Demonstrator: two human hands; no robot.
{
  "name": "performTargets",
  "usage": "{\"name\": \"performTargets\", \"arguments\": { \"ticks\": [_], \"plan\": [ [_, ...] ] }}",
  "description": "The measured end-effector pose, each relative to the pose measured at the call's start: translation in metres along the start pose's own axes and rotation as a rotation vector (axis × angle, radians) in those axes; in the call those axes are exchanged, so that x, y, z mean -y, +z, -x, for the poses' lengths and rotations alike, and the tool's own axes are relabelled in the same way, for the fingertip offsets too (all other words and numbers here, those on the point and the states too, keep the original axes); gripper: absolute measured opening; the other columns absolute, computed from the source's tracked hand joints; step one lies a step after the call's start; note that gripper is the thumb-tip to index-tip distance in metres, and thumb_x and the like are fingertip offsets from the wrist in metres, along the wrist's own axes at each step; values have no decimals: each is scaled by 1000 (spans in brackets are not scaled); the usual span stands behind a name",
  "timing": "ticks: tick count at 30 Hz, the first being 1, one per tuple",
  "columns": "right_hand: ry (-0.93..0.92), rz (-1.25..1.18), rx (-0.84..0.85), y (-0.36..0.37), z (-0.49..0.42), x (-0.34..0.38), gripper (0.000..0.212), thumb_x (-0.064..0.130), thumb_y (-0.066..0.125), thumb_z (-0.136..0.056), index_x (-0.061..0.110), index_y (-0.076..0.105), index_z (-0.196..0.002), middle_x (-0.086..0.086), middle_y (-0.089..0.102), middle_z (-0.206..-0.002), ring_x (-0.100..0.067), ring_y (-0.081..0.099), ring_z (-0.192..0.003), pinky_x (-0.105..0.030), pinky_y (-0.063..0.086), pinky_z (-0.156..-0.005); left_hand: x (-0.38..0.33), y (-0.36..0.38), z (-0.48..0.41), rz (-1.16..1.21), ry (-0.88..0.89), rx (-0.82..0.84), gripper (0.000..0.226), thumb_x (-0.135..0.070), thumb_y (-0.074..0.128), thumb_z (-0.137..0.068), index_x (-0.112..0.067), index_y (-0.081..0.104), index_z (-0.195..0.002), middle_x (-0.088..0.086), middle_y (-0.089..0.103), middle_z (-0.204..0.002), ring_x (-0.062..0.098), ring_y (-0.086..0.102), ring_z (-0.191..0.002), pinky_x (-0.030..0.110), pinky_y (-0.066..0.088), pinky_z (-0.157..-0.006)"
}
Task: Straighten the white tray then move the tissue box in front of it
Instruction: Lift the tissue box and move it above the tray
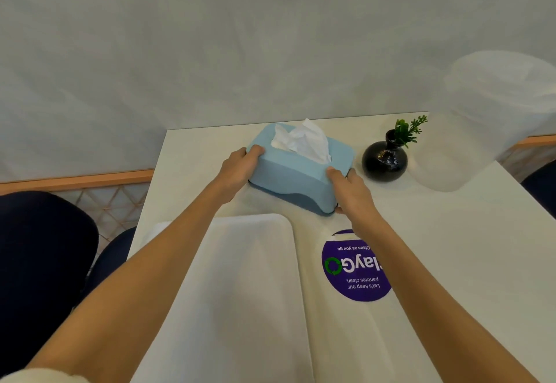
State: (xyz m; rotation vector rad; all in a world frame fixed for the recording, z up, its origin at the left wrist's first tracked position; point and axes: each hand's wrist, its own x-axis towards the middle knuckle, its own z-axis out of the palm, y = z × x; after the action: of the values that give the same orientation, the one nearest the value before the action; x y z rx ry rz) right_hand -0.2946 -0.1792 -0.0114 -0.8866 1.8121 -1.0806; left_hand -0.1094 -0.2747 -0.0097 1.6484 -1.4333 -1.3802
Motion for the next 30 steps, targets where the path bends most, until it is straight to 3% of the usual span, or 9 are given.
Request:
{"name": "performTargets", "arguments": {
  "ticks": [4,6,10,14,17,21,25,28,30],
  "plan": [
    [-91,19,28,15,-6,17,47,39,41,-95,20,36,-138,-7,52,-113,-23,52,-97,-29,46,-67,6,-25,7,-18,35,-77,46,-47,40,-88,-17,50,-122,6,55,-125,27,54,-115,48,46,-105],
    [-146,26,57,29,-11,27,48,39,40,-95,22,35,-139,-5,51,-113,-22,52,-97,-24,43,-61,11,-43,10,-3,49,-119,41,-47,40,-90,-20,48,-119,6,54,-126,27,54,-116,48,46,-105],
    [-216,59,130,67,-21,49,49,39,39,-96,22,32,-142,-3,51,-116,-21,52,-98,-20,41,-60,25,-84,13,55,40,-197,49,-54,45,-78,-21,52,-113,5,58,-122,27,56,-115,50,45,-105],
    [-234,81,227,108,-30,62,50,39,40,-96,22,34,-142,-7,55,-127,-24,55,-103,-29,45,-77,40,-116,11,124,5,-271,53,-56,47,-69,-23,53,-110,4,59,-120,27,56,-115,50,44,-106],
    [-243,90,268,131,-37,66,49,38,40,-96,21,34,-142,-9,55,-130,-25,55,-105,-32,44,-81,49,-130,8,151,-5,-305,59,-56,47,-66,-22,53,-113,5,60,-120,27,57,-114,50,45,-105],
    [-250,92,272,148,-51,68,48,34,40,-95,22,36,-141,-8,55,-128,-24,53,-101,-31,42,-78,56,-138,-3,164,-15,-328,57,-56,48,-67,-20,53,-111,7,61,-118,28,58,-112,51,46,-103],
    [-248,108,284,155,-62,67,48,34,37,-97,22,31,-144,-3,51,-119,-20,50,-98,-23,42,-64,59,-137,-12,150,-5,-333,48,-52,47,-78,-17,53,-111,6,59,-117,28,57,-111,51,46,-103],
    [-239,106,276,159,-71,64,50,36,36,-98,22,29,-145,-3,49,-121,-20,50,-99,-27,43,-74,61,-137,-22,112,12,-322,45,-48,45,-88,-16,52,-118,6,58,-118,27,55,-111,51,46,-102],
    [-239,108,277,162,-76,65,50,38,36,-98,22,29,-145,-2,50,-119,-20,50,-99,-24,43,-67,60,-139,-28,99,15,-321,42,-48,43,-90,-17,50,-117,7,56,-118,28,55,-112,51,46,-102]
  ]
}}
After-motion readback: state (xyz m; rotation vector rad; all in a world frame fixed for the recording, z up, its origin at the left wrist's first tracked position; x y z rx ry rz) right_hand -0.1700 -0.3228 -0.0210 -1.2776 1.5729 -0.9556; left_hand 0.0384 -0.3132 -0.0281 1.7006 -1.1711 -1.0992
